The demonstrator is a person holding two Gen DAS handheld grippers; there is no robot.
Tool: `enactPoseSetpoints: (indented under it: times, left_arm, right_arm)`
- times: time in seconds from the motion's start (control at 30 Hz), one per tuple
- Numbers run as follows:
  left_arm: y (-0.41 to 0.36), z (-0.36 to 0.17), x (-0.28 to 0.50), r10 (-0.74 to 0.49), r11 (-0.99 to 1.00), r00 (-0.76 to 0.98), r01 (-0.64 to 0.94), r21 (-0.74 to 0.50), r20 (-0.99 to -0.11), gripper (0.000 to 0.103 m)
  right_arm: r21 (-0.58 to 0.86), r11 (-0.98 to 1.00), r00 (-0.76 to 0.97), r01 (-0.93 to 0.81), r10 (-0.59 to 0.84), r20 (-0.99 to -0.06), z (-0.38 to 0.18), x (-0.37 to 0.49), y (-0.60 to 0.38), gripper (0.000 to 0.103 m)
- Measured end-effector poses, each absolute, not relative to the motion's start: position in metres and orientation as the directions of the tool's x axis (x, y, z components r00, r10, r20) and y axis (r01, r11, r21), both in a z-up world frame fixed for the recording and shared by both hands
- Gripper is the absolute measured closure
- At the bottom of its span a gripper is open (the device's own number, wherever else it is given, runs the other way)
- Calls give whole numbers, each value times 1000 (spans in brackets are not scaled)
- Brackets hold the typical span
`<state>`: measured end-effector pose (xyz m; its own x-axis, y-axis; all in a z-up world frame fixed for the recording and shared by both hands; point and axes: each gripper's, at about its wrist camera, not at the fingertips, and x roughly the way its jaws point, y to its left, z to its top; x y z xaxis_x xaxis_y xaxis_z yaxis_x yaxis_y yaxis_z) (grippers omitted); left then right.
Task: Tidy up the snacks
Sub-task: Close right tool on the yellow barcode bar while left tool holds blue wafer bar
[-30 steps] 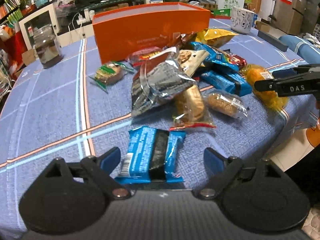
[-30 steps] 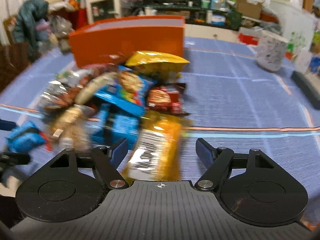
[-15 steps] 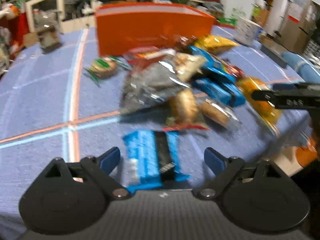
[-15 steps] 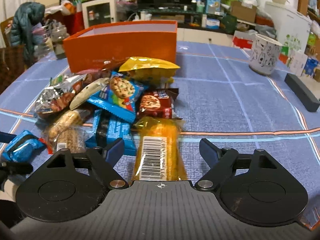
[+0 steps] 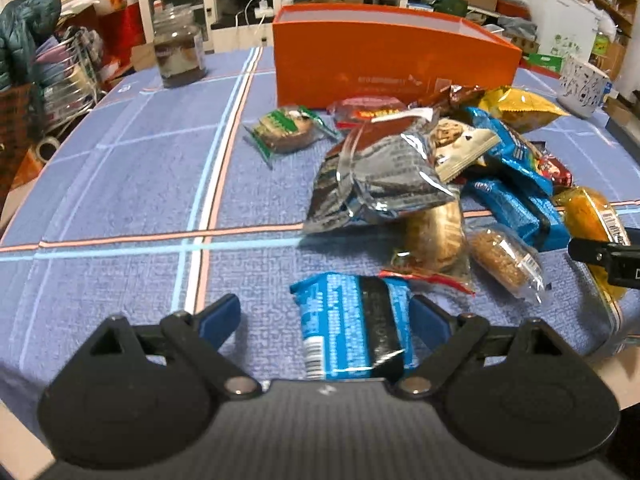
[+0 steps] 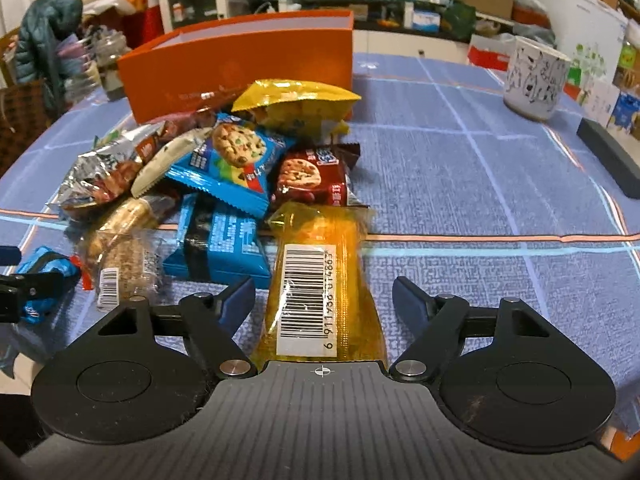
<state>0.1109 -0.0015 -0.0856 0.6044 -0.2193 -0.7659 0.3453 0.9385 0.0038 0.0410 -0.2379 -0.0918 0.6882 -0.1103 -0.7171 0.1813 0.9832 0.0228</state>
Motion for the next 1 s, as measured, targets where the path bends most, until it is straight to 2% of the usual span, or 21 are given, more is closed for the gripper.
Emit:
enactPoseSetpoints:
  times: [0.13, 0.77, 1.0]
  left_arm:
    - [-7, -88, 107, -182, 947, 625, 320, 37, -759, 13]
    - [2, -91, 105, -164, 961, 621, 276, 18, -767, 13]
    - [5, -86, 96, -195, 952, 628, 305, 7, -753, 13]
  right_arm:
    - [19, 982, 672, 185, -112, -732, -96, 43, -237, 36]
    - [15, 980, 670, 197, -123, -732, -97, 45, -238, 31]
    - [19, 977, 668, 211, -130, -732, -96, 46, -241, 36]
